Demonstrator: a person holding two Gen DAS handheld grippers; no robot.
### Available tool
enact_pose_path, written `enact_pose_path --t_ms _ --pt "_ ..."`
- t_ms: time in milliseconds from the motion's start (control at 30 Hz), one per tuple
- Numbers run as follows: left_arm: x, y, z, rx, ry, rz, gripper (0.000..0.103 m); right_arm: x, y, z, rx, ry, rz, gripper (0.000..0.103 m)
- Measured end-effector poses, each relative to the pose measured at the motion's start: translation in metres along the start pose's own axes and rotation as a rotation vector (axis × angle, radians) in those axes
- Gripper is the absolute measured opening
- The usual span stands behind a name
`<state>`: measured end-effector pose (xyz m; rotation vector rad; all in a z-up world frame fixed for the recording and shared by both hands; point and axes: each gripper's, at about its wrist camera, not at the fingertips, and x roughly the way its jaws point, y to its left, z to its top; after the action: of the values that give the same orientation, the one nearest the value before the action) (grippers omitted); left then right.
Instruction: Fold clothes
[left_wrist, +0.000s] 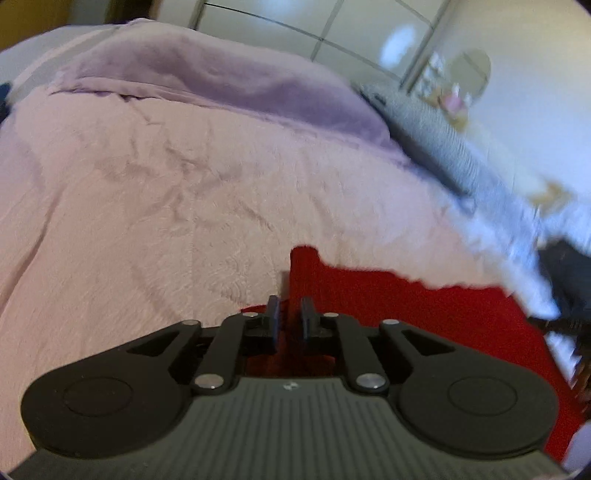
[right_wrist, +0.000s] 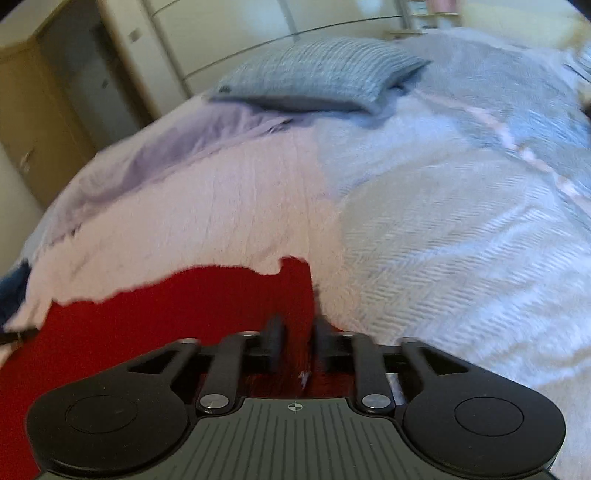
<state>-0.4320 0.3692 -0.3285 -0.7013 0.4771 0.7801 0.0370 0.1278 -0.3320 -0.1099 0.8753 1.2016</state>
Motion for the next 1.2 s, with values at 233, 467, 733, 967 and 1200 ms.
enact_pose_path --t_ms 233,467,733,967,1200 --pt "-0.106 0.010 -0.053 -0.135 -0.071 -0.105 0.033 -0.106 0.006 -0.061 0.121 -0.122 0.101 0.051" --pt "-0.145 0.012 -0.134 -0.388 -0.071 -0.279 0.033 -0.156 0.002 -0.142 0.313 -0.136 0.191 0.051" --pt "-0.123 0.000 -0.130 -0.354 -0.113 -0.335 0.041 -0.146 0.015 -0.134 0.289 -0.192 0.179 0.051" --pt "-0.099 -0.012 -0.119 -0.154 -0.018 -0.395 0.049 -0.134 0.017 -0.145 0.253 -0.155 0.182 0.051" --pt "-0.112 0.004 -0.108 -0.078 -0.022 -0.433 0.004 -0.126 0.016 -0.136 0.204 -0.138 0.116 0.011"
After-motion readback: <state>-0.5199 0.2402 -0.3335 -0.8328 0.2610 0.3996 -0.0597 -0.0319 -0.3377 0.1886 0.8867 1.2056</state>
